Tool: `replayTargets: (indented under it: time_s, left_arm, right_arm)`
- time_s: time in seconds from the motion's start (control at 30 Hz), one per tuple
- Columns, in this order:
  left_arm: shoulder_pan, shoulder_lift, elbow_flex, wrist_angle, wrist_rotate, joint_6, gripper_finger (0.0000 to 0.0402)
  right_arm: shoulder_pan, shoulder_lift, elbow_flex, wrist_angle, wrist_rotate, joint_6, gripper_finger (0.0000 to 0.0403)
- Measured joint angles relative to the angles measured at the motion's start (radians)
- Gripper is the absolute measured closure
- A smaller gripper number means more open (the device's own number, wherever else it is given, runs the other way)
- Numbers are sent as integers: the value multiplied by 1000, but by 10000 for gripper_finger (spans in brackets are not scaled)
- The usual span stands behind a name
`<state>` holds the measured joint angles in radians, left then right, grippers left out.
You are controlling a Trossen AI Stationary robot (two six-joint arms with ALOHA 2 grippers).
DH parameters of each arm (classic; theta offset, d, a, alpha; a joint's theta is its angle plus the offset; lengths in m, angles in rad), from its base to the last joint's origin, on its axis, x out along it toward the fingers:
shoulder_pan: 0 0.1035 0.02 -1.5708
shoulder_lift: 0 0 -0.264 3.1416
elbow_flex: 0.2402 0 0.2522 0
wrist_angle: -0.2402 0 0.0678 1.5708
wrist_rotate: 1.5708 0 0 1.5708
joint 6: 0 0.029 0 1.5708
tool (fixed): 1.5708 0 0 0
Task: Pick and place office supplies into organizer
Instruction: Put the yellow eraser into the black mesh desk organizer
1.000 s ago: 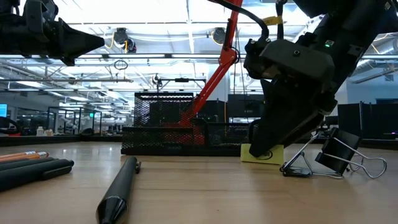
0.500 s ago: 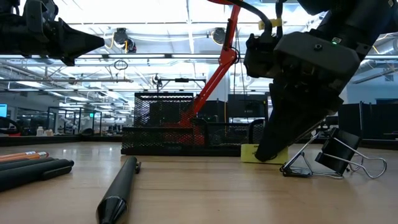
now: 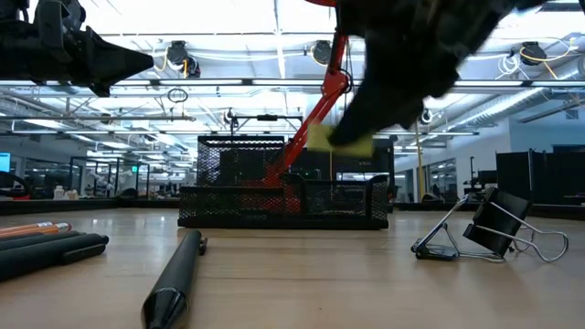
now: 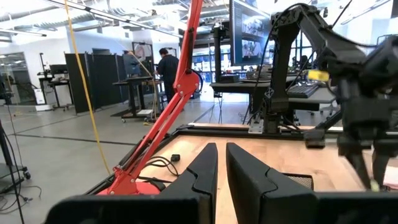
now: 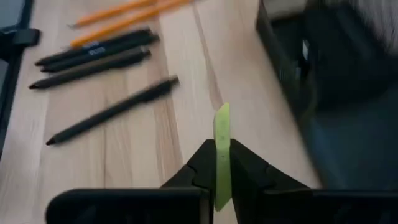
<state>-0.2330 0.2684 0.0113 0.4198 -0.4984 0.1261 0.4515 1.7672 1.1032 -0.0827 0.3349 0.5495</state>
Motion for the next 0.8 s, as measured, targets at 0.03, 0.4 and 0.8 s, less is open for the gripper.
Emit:
replayTargets:
  time_s: [0.03, 0.4, 0.8]
  left_arm:
    - [0, 0, 0, 1, 0, 0, 360]
    - [0, 0, 0, 1, 0, 0, 360]
    - [0, 0, 0, 2, 0, 1, 360]
  right_arm:
    - [0, -10, 6, 3, 16, -42, 387]
    - [-57, -37, 48, 124, 106, -548, 387]
    - [-120, -33, 48, 155, 44, -562, 387]
